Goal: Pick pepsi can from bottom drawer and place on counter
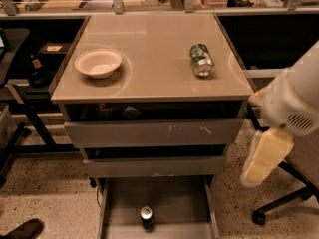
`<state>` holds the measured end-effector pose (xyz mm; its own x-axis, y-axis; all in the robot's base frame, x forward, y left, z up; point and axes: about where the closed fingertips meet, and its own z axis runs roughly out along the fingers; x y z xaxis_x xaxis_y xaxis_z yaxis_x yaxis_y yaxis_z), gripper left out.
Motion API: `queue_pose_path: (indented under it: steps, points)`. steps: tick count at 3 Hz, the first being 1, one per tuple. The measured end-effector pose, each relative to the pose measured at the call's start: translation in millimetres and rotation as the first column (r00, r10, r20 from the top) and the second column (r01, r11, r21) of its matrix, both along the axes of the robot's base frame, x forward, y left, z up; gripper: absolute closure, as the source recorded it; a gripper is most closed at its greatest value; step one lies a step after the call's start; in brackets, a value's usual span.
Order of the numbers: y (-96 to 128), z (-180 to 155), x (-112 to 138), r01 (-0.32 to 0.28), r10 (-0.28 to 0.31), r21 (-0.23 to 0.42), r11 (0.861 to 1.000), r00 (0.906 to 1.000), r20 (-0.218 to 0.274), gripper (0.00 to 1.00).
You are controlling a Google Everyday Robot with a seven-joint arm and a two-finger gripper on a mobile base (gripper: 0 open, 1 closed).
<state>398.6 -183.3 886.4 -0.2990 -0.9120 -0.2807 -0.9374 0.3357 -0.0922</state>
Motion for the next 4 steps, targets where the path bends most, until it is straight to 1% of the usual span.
queue_pose_path:
  steps: [1,3,4]
  points:
    - [22,-67,-19,0.048,-0.035,0.094,0.994,0.9902,-0.135,0.0]
    - [23,-71,-23,0.048,-0.034,0.093,0.994,0.9889,-0.144,0.0]
    - [22,-114,-29,0.082,-0.063,0.102,0.991,0.9818,-0.179,0.0]
